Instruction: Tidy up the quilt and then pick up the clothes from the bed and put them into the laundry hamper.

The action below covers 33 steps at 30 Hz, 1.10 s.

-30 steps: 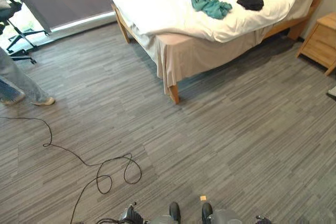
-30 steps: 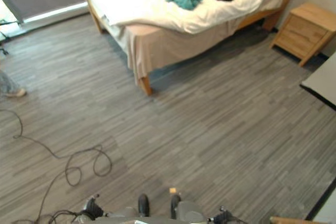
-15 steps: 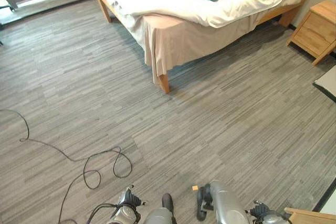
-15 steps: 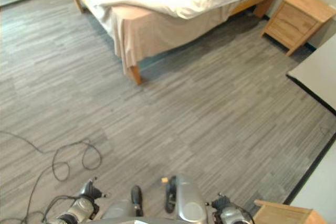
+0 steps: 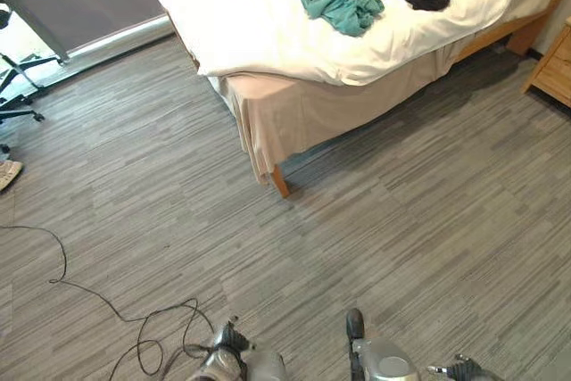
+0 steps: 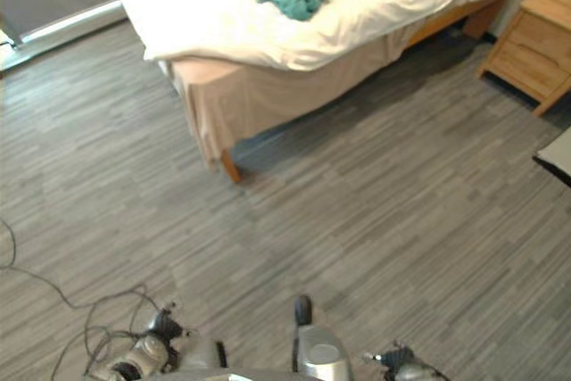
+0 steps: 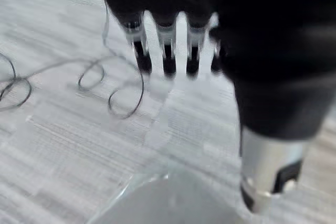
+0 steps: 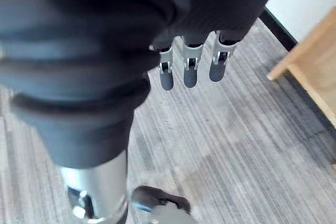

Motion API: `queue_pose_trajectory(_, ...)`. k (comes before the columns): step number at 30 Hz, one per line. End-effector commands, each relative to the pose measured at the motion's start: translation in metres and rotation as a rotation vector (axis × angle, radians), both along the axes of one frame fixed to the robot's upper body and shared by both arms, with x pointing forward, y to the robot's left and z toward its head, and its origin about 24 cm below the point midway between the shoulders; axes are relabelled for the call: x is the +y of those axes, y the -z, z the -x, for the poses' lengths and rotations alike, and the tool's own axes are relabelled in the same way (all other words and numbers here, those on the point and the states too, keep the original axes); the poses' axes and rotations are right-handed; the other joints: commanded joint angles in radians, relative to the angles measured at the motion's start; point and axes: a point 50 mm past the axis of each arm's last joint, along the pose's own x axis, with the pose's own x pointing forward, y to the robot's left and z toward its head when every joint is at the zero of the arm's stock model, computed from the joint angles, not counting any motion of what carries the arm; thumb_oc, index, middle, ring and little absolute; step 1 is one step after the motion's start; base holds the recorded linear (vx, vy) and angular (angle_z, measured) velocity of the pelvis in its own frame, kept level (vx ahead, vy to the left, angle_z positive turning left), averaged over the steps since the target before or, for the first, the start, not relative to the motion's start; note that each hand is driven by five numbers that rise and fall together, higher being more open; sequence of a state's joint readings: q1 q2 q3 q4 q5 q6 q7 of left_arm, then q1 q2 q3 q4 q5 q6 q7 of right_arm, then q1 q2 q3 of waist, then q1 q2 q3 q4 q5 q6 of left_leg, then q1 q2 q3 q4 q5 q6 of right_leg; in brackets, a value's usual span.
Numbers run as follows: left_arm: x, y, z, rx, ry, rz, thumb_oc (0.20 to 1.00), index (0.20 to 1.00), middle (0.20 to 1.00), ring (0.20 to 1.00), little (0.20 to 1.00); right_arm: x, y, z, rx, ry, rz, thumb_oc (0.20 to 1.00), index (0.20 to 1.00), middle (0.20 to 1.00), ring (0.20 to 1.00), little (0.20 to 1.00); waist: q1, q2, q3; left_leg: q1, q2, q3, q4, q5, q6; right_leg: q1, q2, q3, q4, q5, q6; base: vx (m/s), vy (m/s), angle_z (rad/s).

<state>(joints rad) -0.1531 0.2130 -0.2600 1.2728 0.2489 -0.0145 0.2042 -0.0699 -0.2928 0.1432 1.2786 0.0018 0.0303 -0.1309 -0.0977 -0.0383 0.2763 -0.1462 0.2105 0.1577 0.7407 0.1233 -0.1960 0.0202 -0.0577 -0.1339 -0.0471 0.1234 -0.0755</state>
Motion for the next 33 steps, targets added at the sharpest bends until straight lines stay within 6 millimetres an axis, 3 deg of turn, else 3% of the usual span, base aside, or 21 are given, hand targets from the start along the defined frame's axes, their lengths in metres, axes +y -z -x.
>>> queue_pose_trajectory(1,0.013,-0.009,-0.011,-0.066,0.003,-0.060,1.000,1.000,1.000,1.000,1.000,-0.012,-0.005,-0.002,-0.005,-0.038,0.060,1.000,1.000,1.000,1.000,1.000,0.035,-0.011,0.027,0.021,-0.055,0.186,-0.304,-0.115,0.075,0.086,-0.034,0.048,-0.040,-0.205,0.159,0.53,0.080,-0.12)
queue_pose_trajectory(2,0.013,-0.009,-0.011,-0.066,0.002,-0.060,1.000,1.000,1.000,1.000,1.000,-0.012,-0.005,-0.002,-0.005,-0.038,0.060,1.000,1.000,1.000,1.000,1.000,0.036,-0.014,0.025,0.024,-0.060,0.189,-0.312,-0.110,0.076,0.084,-0.037,0.049,-0.040,-0.204,0.159,0.48,0.134,-0.03)
queue_pose_trajectory(3,0.011,-0.007,-0.007,-0.052,0.005,-0.057,1.000,1.000,1.000,1.000,1.000,-0.012,-0.005,-0.002,0.000,-0.045,0.062,1.000,1.000,1.000,1.000,1.000,0.045,-0.009,0.017,0.019,-0.080,0.216,-0.420,-0.115,0.082,0.111,-0.037,0.048,-0.040,-0.221,0.171,0.58,0.188,0.08)
queue_pose_trajectory(4,0.010,-0.003,0.001,-0.029,0.001,-0.052,1.000,1.000,1.000,1.000,1.000,-0.010,-0.004,-0.002,-0.002,-0.053,0.061,1.000,1.000,1.000,1.000,1.000,0.060,0.012,-0.003,-0.001,-0.077,0.266,-0.636,-0.065,0.061,0.166,-0.023,0.033,-0.040,-0.276,0.192,0.55,0.174,0.05)
queue_pose_trajectory(6,0.009,-0.001,0.006,-0.006,0.002,-0.053,1.000,1.000,1.000,1.000,1.000,-0.010,-0.004,0.001,0.005,-0.051,0.062,1.000,1.000,1.000,1.000,1.000,0.059,0.014,-0.009,0.013,-0.067,0.318,-0.735,-0.025,0.068,0.192,-0.025,0.016,-0.040,-0.288,0.195,0.56,0.164,0.12)
queue_pose_trajectory(8,0.011,0.006,0.027,0.066,-0.017,-0.057,1.000,1.000,1.000,1.000,1.000,-0.009,-0.001,0.007,0.032,-0.051,0.058,1.000,1.000,1.000,1.000,1.000,0.064,0.010,-0.034,0.054,-0.069,0.359,-0.811,-0.026,0.077,0.257,-0.030,-0.015,-0.040,-0.315,0.218,0.68,0.205,0.14)
queue_pose_trajectory(9,0.011,0.008,0.033,0.086,-0.017,-0.059,1.000,1.000,1.000,1.000,1.000,-0.003,0.002,0.013,0.040,-0.049,0.040,1.000,1.000,1.000,1.000,1.000,0.073,-0.003,-0.045,0.079,-0.090,0.345,-0.816,-0.020,0.102,0.245,-0.045,-0.025,0.068,-0.309,0.228,0.29,0.101,0.38)
queue_pose_trajectory(10,0.011,0.008,0.034,0.087,-0.017,-0.060,1.000,1.000,1.000,1.000,1.000,-0.003,0.002,0.013,0.041,-0.049,0.040,1.000,1.000,1.000,1.000,1.000,0.073,-0.004,-0.047,0.077,-0.092,0.345,-0.816,-0.020,0.102,0.241,-0.046,-0.025,0.073,-0.312,0.229,0.41,0.193,0.44)
queue_pose_trajectory(12,0.014,0.009,0.037,0.114,-0.008,-0.067,1.000,1.000,1.000,1.000,1.000,0.007,0.005,0.014,0.043,-0.047,0.007,1.000,1.000,1.000,1.000,1.000,0.070,-0.015,-0.040,0.123,-0.118,0.355,-0.825,-0.059,0.136,0.165,-0.064,-0.037,0.312,-0.285,0.275,0.28,0.195,0.35)
queue_pose_trajectory(13,0.019,0.007,0.034,0.109,-0.011,-0.076,1.000,1.000,1.000,1.000,1.000,0.013,0.006,0.008,0.027,-0.050,-0.016,1.000,1.000,1.000,1.000,1.000,0.053,-0.018,-0.012,0.178,-0.125,0.347,-0.828,-0.093,0.161,0.040,-0.094,-0.021,0.540,-0.197,0.306,0.31,0.168,0.32)
queue_pose_trajectory(15,0.023,0.005,0.031,0.105,-0.014,-0.084,1.000,1.000,1.000,1.000,1.000,0.016,0.005,0.002,0.015,-0.059,-0.023,1.000,1.000,1.000,1.000,1.000,0.049,-0.016,-0.002,0.200,-0.121,0.343,-0.828,-0.109,0.167,-0.030,-0.115,-0.022,0.629,-0.183,0.309,0.28,0.080,0.50)
queue_pose_trajectory(17,0.028,0.003,0.026,0.099,0.005,-0.101,1.000,1.000,1.000,1.000,1.000,0.021,0.005,-0.001,0.003,-0.066,-0.037,1.000,1.000,1.000,1.000,1.000,0.039,-0.012,0.013,0.236,-0.112,0.328,-0.828,-0.125,0.157,-0.065,-0.144,-0.057,0.587,-0.208,0.289,0.34,-0.010,0.68)
queue_pose_trajectory(18,0.030,0.000,0.020,0.085,0.022,-0.113,1.000,1.000,1.000,1.000,1.000,0.023,0.005,-0.003,-0.008,-0.069,-0.042,1.000,1.000,1.000,1.000,1.000,0.029,-0.008,0.020,0.250,-0.100,0.313,-0.828,-0.138,0.142,-0.072,-0.137,-0.074,0.448,-0.245,0.265,0.22,-0.104,0.31)
queue_pose_trajectory(20,0.031,-0.002,0.017,0.076,0.031,-0.118,1.000,1.000,1.000,1.000,1.000,0.023,0.005,-0.004,-0.009,-0.069,-0.042,1.000,1.000,1.000,1.000,1.000,0.025,-0.006,0.021,0.243,-0.092,0.320,-0.828,-0.125,0.141,-0.074,-0.119,-0.079,0.358,-0.222,0.251,0.24,-0.141,0.52)
queue_pose_trajectory(21,0.033,-0.005,0.009,0.066,0.073,-0.135,1.000,1.000,1.000,1.000,1.000,0.021,0.005,-0.003,-0.002,-0.065,-0.038,1.000,1.000,1.000,1.000,1.000,0.010,-0.017,0.014,0.255,-0.098,0.296,-0.828,-0.149,0.121,-0.092,-0.117,-0.046,0.127,-0.164,0.268,0.31,-0.191,0.64)
queue_pose_trajectory(23,0.036,-0.007,0.004,0.057,0.087,-0.149,1.000,1.000,1.000,1.000,1.000,0.021,0.005,-0.002,0.007,-0.063,-0.041,1.000,1.000,1.000,1.000,1.000,-0.002,-0.022,0.003,0.264,-0.087,0.285,-0.828,-0.159,0.101,-0.114,-0.132,-0.026,0.018,-0.101,0.298,0.33,-0.243,0.25)
queue_pose_trajectory(28,0.038,-0.007,0.006,0.050,0.083,-0.150,1.000,1.000,1.000,1.000,1.000,0.024,0.007,0.003,0.016,-0.072,-0.050,1.000,1.000,1.000,1.000,1.000,-0.010,-0.027,-0.012,0.326,-0.070,0.290,-0.828,-0.176,0.077,-0.110,-0.141,-0.057,-0.004,-0.078,0.295,0.24,-0.191,0.33)
queue_pose_trajectory(30,0.035,-0.006,0.007,0.031,0.054,-0.125,1.000,1.000,1.000,1.000,1.000,0.022,0.007,0.004,0.020,-0.079,-0.041,1.000,1.000,1.000,1.000,1.000,-0.013,-0.014,-0.027,0.357,-0.053,0.279,-0.828,-0.178,0.065,-0.091,-0.118,-0.046,-0.007,-0.086,0.281,0.30,-0.241,-0.08)
queue_pose_trajectory(31,0.034,-0.006,0.008,0.025,0.039,-0.115,1.000,1.000,1.000,1.000,1.000,0.020,0.007,0.005,0.027,-0.085,-0.033,1.000,1.000,1.000,1.000,1.000,-0.010,-0.008,-0.025,0.356,-0.045,0.268,-0.796,-0.181,0.063,-0.074,-0.110,-0.051,-0.014,-0.093,0.272,0.29,-0.356,-0.14)
queue_pose_trajectory(32,0.030,-0.008,0.000,-0.024,-0.003,-0.082,1.000,1.000,1.000,1.000,1.000,0.016,0.006,0.005,0.037,-0.118,-0.009,1.000,1.000,1.000,1.000,1.000,0.006,-0.007,-0.003,0.281,-0.014,0.221,-0.598,-0.171,0.046,-0.028,-0.095,-0.059,-0.022,-0.115,0.238,0.18,-0.284,-0.16)
queue_pose_trajectory(33,0.030,-0.008,0.000,-0.024,-0.003,-0.082,1.000,1.000,1.000,1.000,1.000,0.016,0.006,0.005,0.037,-0.118,-0.009,1.000,1.000,1.000,1.000,1.000,0.004,-0.006,-0.004,0.277,-0.012,0.219,-0.594,-0.173,0.046,-0.028,-0.094,-0.061,-0.022,-0.115,0.237,0.19,-0.339,0.01)
